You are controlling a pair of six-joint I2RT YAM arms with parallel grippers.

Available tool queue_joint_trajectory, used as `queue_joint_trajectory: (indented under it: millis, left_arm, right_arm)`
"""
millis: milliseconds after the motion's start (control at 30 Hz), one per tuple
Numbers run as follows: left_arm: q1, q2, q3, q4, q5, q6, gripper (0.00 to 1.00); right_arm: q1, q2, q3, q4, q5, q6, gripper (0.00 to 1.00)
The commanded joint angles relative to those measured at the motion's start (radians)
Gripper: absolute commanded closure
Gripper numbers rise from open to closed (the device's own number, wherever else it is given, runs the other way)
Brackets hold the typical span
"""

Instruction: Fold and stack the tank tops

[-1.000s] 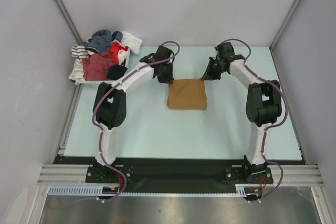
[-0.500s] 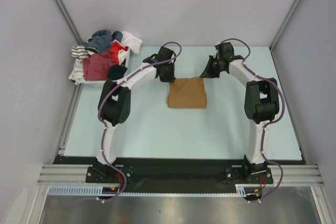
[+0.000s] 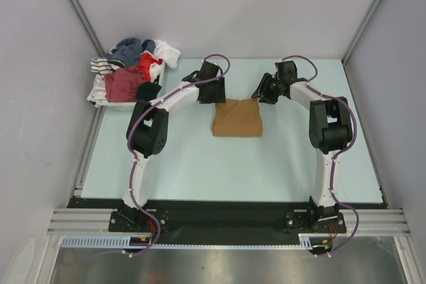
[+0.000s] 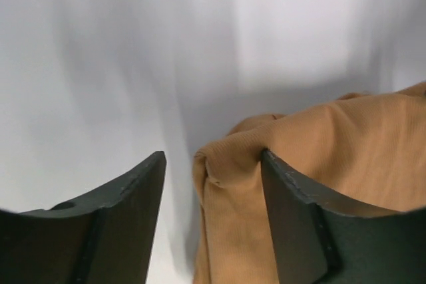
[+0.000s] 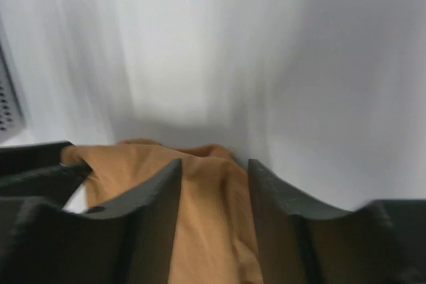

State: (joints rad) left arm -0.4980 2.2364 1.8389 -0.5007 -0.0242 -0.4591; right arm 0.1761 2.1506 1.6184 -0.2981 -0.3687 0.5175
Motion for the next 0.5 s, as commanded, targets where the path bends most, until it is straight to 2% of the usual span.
queue_joint_trajectory:
  millis: [0, 133, 300, 467]
  left_arm:
    - [0.009, -0.067, -0.023, 0.041, -0.097, 0.023, 0.33]
    - [-0.007, -0.15, -0.091, 0.04, -0.144, 0.043, 0.33]
    - [-0.046, -0.285, -0.17, 0.068, -0.218, 0.053, 0.34]
    - [-0.062, -0.353, -0.202, 0.073, -0.266, 0.042, 0.35]
  right_arm:
    - [-0.006, -0.086, -0.058, 0.089, 0.022, 0.01, 0.47]
    - [-0.006, -0.17, -0.152, 0.138, 0.011, 0.013, 0.46]
    - [-0.004, -0.308, -0.326, 0.283, 0.007, 0.023, 0.47]
    - [0.025, -0.406, -0.341, 0.203, 0.12, -0.04, 0.46]
